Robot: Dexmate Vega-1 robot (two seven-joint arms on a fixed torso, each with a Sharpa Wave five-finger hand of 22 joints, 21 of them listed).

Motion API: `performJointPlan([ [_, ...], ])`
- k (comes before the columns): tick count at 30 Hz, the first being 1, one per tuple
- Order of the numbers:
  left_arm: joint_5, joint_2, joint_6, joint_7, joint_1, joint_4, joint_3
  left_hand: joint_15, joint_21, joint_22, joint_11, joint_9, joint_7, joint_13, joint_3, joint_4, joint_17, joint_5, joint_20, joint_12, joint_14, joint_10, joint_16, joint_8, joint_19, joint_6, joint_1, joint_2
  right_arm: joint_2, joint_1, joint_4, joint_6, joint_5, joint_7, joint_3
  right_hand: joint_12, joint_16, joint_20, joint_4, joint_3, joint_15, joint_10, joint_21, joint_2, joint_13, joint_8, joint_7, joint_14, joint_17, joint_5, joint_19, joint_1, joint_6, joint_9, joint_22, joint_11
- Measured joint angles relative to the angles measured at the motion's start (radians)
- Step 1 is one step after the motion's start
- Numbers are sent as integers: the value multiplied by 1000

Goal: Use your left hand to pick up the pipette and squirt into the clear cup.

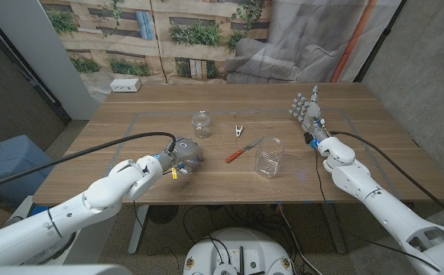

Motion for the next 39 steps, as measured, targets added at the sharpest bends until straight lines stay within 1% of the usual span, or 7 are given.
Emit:
performJointPlan([
  [9,3,-5,3,3,-3,5,7,-1,6,0,3,0,-1,0,-8,0,0,0,-2,0,23,29,4,0,16,17,5,5,0,0,0,0,0,0,0,0,0,0,0,0,0,0,0,0,0,0,0,0,0,0,0,0,0,0,0,0],
  [14,7,-9,7,9,-5,9,11,0,6,0,-9,0,-1,0,-15,-1,0,0,-7,0,36,52,4,0,25,51,9,9,0,0,0,0,0,0,0,0,0,0,0,0,0,0,0,0,0,0,0,0,0,0,0,0,0,0,0,0],
  [23,11,-19,14,18,-8,14,18,-3,6,0,-6,0,-11,0,-39,6,0,0,-11,0,65,77,4,8,42,113,13,13,0,0,0,-1,0,0,0,0,0,0,0,0,0,0,0,0,0,0,0,0,0,0,0,0,0,0,0,0],
  [25,12,-20,17,19,-8,14,19,-4,6,0,-9,0,-6,2,-42,8,0,0,-9,0,67,80,4,8,44,118,13,13,0,0,0,-1,0,0,0,0,0,0,0,0,0,0,0,0,0,0,0,0,0,0,0,0,0,0,0,0],
  [31,13,-26,26,19,-9,14,22,-2,6,0,-2,-1,-4,3,-58,16,0,0,-11,-5,77,95,4,8,53,141,-13,18,0,0,0,-1,0,0,0,0,0,0,0,0,0,0,0,0,0,0,0,0,0,0,0,0,0,0,0,0],
  [35,14,-31,36,17,-8,13,24,-3,6,5,-2,-1,3,3,-69,20,0,0,-8,-5,88,106,4,11,61,162,-23,25,0,0,0,-1,0,0,0,0,0,0,0,0,0,0,0,0,0,0,0,0,0,0,0,0,0,0,0,0],
  [39,15,-33,41,15,-8,12,25,-6,6,5,-9,0,-2,3,-73,21,0,-5,-9,-5,91,112,4,12,62,167,-32,26,0,0,0,-1,0,0,0,0,0,0,0,0,0,0,0,0,0,0,0,0,0,0,0,0,0,0,0,0],
])
